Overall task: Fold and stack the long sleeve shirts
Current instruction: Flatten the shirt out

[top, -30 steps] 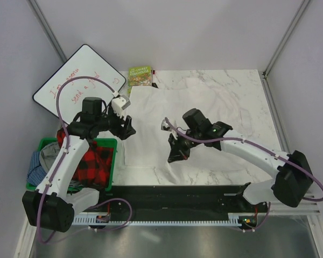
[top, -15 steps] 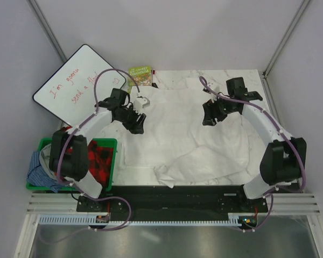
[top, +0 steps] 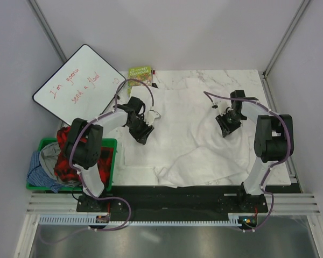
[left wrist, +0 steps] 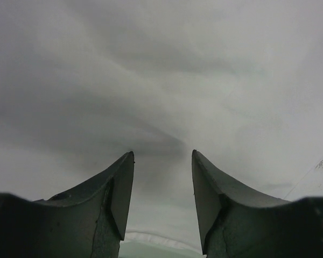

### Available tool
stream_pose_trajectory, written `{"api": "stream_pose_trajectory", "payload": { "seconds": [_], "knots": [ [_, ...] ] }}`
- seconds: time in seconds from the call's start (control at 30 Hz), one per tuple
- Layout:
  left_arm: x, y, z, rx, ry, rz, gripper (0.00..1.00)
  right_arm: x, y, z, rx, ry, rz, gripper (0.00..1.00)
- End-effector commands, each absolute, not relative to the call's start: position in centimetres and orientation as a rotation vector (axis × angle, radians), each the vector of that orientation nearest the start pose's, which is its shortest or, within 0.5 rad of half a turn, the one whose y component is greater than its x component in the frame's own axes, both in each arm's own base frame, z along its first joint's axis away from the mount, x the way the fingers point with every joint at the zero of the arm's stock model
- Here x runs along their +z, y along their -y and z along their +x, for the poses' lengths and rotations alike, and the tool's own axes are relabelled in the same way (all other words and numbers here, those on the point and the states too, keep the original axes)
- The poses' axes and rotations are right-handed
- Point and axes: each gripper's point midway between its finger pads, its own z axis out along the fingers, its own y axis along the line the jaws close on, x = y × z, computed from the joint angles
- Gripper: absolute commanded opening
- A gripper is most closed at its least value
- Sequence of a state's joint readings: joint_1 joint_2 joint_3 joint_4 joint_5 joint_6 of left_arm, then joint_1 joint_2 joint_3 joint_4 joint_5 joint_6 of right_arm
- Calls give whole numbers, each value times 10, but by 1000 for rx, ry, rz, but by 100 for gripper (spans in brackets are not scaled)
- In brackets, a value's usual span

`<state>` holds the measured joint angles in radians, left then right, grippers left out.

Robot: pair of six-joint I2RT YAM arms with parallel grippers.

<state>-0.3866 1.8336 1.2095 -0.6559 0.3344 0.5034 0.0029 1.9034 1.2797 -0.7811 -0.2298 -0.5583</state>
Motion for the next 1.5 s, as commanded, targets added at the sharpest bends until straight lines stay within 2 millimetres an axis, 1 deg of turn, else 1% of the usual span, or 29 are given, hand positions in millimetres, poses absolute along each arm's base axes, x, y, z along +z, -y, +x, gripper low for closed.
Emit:
{"api": "stream_pose_trajectory", "payload": {
  "seconds": [0.0,0.07,0.1,0.13,0.2,0.27,0.33,0.37,0.4,0.43,0.47,0.5,0.53,0.57,0.6,0.63,0.67,0.7,0.73,0.77,0.83,0.87,0.93,0.97,1.07,1.13,1.27,1.43,1.47],
  "knots": [
    [10,161,275,-425,-2570,1405,53,3,-4,299,202,-2876,-964,43],
    [11,166,256,-419,-2558,1475,52,6,-4,276,230,-2912,-1019,42],
    [8,161,238,-417,-2584,1519,52,7,-2,260,243,-2915,-1077,42],
    [8,166,225,-414,-2565,1582,51,9,-1,246,258,-2936,-1113,41],
    [13,164,198,-443,-2579,1640,51,16,1,223,275,-2919,-1204,41],
    [22,169,178,-543,-2586,1659,50,29,-5,202,381,-2913,-1265,41],
    [42,171,172,-595,-2566,1642,50,58,-8,200,466,-2851,-1291,45],
    [52,175,175,-625,-2536,1626,50,83,-17,223,505,-2750,-1259,47],
    [73,179,190,-628,-2480,1576,50,97,-20,229,558,-2733,-1223,50],
    [84,182,203,-625,-2442,1541,52,109,-17,243,582,-2714,-1145,51],
    [95,185,215,-639,-2408,1496,55,138,-16,276,546,-2624,-1103,52],
    [116,183,245,-625,-2363,1402,56,141,-21,293,640,-2606,-1030,53],
    [127,184,264,-623,-2332,1337,57,147,-17,310,654,-2611,-922,53],
    [144,187,285,-627,-2282,1283,59,167,-15,341,620,-2543,-879,52],
    [144,179,302,-625,-2296,1221,60,157,-14,366,662,-2536,-815,52],
    [148,180,318,-614,-2274,1182,61,158,-13,384,679,-2554,-672,51],
    [154,174,335,-575,-2260,1139,63,155,-9,411,676,-2535,-619,51],
    [148,174,345,-569,-2274,1109,64,158,-8,434,669,-2480,-584,50],
    [149,174,357,-550,-2258,1087,66,164,-10,453,682,-2465,-474,51],
    [151,173,366,-542,-2251,1068,67,151,-9,468,696,-2467,-422,52],
    [142,174,378,-550,-2270,1038,70,154,-11,502,682,-2389,-375,54],
    [141,172,385,-537,-2274,1014,71,142,-13,511,699,-2405,-320,55],
    [130,171,392,-543,-2300,985,76,139,-21,531,669,-2364,-331,56],
    [130,169,397,-530,-2294,977,80,129,-25,536,677,-2375,-309,58],
    [120,165,406,-512,-2313,960,82,118,-38,555,661,-2334,-322,58],
    [114,164,409,-507,-2328,951,83,112,-43,561,653,-2331,-308,58],
    [105,161,416,-489,-2343,950,83,106,-40,576,602,-2300,-307,59],
    [92,155,429,-465,-2370,940,84,96,-38,581,536,-2297,-364,60],
    [95,154,435,-459,-2363,931,84,92,-37,581,529,-2302,-370,61]
  ]
}}
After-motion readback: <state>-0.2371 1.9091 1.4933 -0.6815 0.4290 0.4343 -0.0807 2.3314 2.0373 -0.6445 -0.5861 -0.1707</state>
